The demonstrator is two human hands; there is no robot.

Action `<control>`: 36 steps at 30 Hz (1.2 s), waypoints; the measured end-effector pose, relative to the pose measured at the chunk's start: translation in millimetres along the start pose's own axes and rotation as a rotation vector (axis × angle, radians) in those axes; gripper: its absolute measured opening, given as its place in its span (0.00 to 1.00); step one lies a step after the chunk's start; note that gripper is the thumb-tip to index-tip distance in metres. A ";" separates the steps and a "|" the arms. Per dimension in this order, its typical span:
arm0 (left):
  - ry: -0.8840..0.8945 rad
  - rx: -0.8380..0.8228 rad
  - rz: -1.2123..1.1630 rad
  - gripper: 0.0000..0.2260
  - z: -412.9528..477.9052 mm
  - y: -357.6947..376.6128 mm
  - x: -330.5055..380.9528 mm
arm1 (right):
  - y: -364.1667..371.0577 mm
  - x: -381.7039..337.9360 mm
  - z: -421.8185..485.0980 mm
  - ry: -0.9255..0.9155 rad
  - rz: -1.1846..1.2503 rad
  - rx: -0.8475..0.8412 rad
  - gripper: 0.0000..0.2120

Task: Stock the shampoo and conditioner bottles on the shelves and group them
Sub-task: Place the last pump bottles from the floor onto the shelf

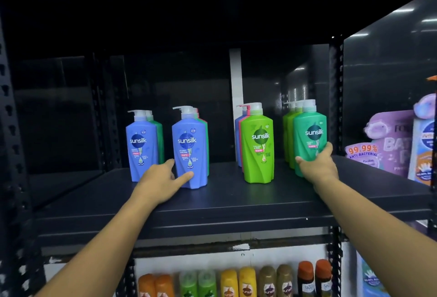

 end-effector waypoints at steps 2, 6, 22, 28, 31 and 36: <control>0.004 0.045 0.072 0.24 -2.9 -2.3 1.9 | -0.3 -2.7 -1.4 0.010 -0.029 -0.003 0.40; 0.054 0.156 0.189 0.23 -10.7 -8.7 8.0 | -6.4 -12.8 -22.1 -0.114 -0.161 0.083 0.39; 0.572 0.150 -0.200 0.22 -144.2 2.2 43.2 | -6.1 -27.0 -226.1 -0.832 -0.305 -0.386 0.23; 0.472 -0.043 -0.458 0.23 -226.9 70.1 -0.3 | 2.5 47.6 -312.0 -0.767 -0.326 -0.538 0.24; 0.316 -0.281 -0.529 0.23 -277.7 122.5 -27.0 | 16.0 108.7 -357.2 -0.617 -0.421 -0.667 0.26; 0.036 -0.586 -0.546 0.23 -380.5 202.0 -50.2 | 32.5 220.0 -423.8 -0.365 -0.553 -0.882 0.32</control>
Point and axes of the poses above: each hand's wrist, its own z-axis towards the middle knuckle, its own y-axis out of the palm, x = y × z, the point moved 2 cm from there along z, towards the middle knuckle, and after that the axes turned 1 degree about -x, right-handed, at the moved point
